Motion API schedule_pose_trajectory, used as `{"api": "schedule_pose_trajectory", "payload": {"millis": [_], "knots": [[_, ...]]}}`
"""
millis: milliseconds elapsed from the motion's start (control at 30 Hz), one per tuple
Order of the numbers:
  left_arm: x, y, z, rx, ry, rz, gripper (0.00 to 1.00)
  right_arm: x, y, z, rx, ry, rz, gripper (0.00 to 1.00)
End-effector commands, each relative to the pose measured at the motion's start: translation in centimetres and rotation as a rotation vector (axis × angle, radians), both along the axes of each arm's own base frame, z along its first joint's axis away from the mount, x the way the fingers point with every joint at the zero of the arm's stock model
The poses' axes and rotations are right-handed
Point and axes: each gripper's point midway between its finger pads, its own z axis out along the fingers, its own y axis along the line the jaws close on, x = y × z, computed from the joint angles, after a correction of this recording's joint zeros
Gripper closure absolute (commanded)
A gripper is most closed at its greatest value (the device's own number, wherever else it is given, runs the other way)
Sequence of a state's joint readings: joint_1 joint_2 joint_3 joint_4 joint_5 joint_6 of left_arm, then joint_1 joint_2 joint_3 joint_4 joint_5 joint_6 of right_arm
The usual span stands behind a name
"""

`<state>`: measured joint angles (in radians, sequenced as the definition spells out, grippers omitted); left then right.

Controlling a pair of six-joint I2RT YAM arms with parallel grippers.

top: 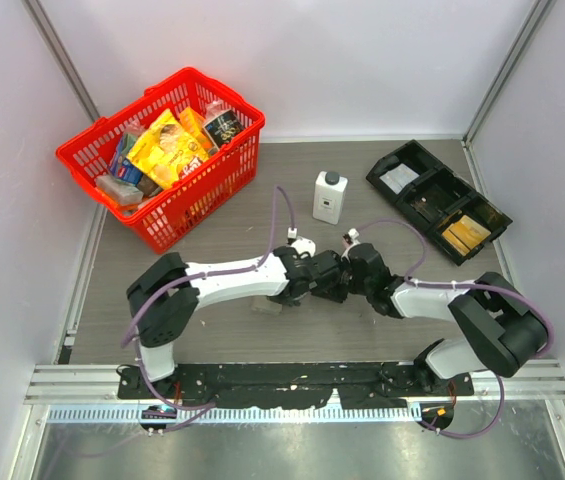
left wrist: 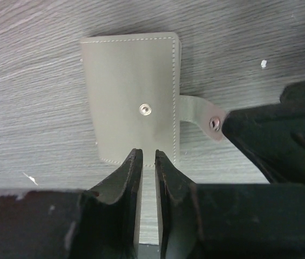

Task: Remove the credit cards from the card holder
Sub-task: Open the card holder at the center of the board.

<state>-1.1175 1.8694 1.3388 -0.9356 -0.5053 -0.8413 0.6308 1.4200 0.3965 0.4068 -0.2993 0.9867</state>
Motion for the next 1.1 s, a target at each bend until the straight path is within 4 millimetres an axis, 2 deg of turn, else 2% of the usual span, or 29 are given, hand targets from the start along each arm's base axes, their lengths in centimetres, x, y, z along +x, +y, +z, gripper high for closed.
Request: {"api": "schedule_pose_trajectory", "payload": {"millis": [0, 100, 167, 300, 433, 567, 633, 667, 733, 900, 967, 1067], "knots": [[1.0, 0.1, 4.4, -0.131, -0.121, 0.06, 0.81, 1.6, 2.2, 4.1, 0.091, -0.061, 0.016, 0.37], [1.2, 0.7, 5.4, -0.171, -0.142, 0.083, 0.79, 1.9, 3.2, 4.4, 0.087, -0.043, 0.028, 0.35], [1.4, 1.1, 6.0, -0.187, -0.155, 0.096, 0.79, 1.6, 3.7, 3.8, 0.064, -0.01, 0.038, 0.35], [1.6, 1.6, 6.4, -0.201, -0.16, 0.11, 0.78, 0.9, 3.8, 1.6, 0.004, 0.066, 0.018, 0.35], [1.6, 1.8, 6.4, -0.203, -0.158, 0.114, 0.76, 0.1, 3.2, -0.4, -0.031, 0.124, 0.006, 0.4], [1.6, 1.5, 6.4, -0.21, -0.152, 0.103, 0.75, -0.2, 3.2, -0.6, -0.025, 0.129, 0.011, 0.53], [1.5, 1.1, 6.3, -0.219, -0.144, 0.092, 0.71, -0.3, 3.2, -0.6, -0.02, 0.129, 0.018, 0.65], [1.5, 1.0, 6.2, -0.22, -0.138, 0.087, 0.69, -0.3, 3.3, -0.6, -0.012, 0.124, 0.02, 0.67], [1.5, 0.7, 6.0, -0.226, -0.13, 0.08, 0.62, -0.5, 3.5, -0.5, 0.008, 0.124, 0.026, 0.76], [1.3, 0.0, 5.0, -0.211, -0.097, 0.049, 0.34, -0.6, 3.3, -0.9, 0.038, 0.112, 0.026, 0.99], [1.3, -0.3, 4.4, -0.201, -0.08, 0.037, 0.24, -0.7, 3.2, -1.2, 0.054, 0.113, 0.031, 0.99], [1.4, -0.4, 3.7, -0.169, -0.067, 0.028, 0.16, -1.0, 3.1, -1.6, 0.088, 0.116, 0.051, 0.99]]}}
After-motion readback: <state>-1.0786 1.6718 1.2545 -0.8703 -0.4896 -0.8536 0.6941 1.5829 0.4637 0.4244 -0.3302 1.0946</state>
